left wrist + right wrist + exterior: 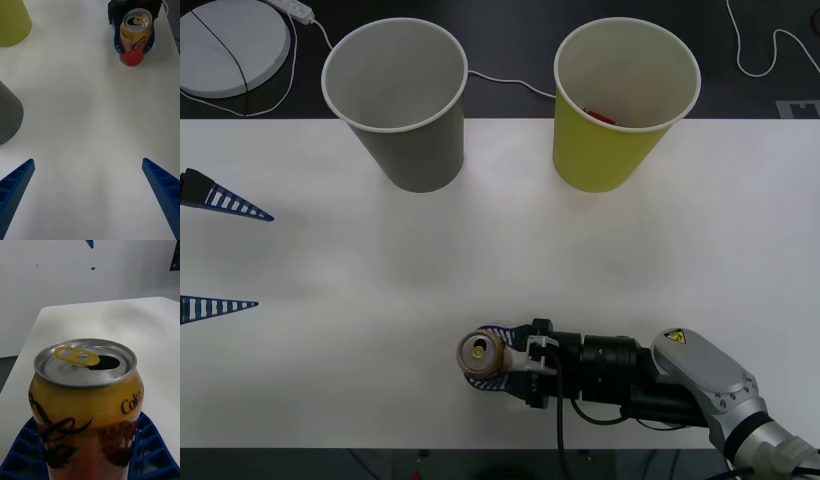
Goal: Put the can into the green bin and the plastic bottle into the gray bin
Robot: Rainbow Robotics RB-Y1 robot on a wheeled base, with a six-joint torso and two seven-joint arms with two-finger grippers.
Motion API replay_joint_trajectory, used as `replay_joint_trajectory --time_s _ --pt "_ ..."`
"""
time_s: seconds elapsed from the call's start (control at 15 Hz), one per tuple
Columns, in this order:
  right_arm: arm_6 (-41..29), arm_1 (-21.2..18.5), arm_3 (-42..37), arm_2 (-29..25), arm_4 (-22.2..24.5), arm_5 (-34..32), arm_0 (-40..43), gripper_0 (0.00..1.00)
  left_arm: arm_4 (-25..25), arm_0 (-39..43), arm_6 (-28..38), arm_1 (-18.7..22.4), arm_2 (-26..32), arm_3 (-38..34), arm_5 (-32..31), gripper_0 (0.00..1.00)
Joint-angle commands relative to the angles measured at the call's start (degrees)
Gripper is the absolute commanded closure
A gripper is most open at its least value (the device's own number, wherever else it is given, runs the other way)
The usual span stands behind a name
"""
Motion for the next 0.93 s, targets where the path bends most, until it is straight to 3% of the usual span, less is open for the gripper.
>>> replay_joint_trajectory --time_s 0.07,0.27,0.47,0.67,0.93 --pt "-0.4 -0.2 0.0 0.0 0.0 -0.2 -0.3 1.0 0.0 0.0 0.0 0.0 0.0 0.0 0.0 0.0" --pt "-1.5 -1.2 -1.4 0.0 0.0 -0.2 -0.4 1.0 0.0 0.0 0.0 0.0 0.0 0.0 0.0 0.0" --pt "-9.2 -4.6 -7.4 -0.1 3.8 0.7 -0.1 1.0 0.0 0.0 0.0 0.0 0.0 0.0 0.0 0.0" --pt "-21.2 -9.3 -17.5 -0.7 10.7 5.2 2.1 1.0 0.0 0.0 0.0 0.0 0.0 0.0 0.0 0.0" --pt "-41.2 -14.2 -28.2 -4.2 23.0 5.7 3.4 1.0 0.0 0.0 0.0 0.0 0.0 0.0 0.0 0.0"
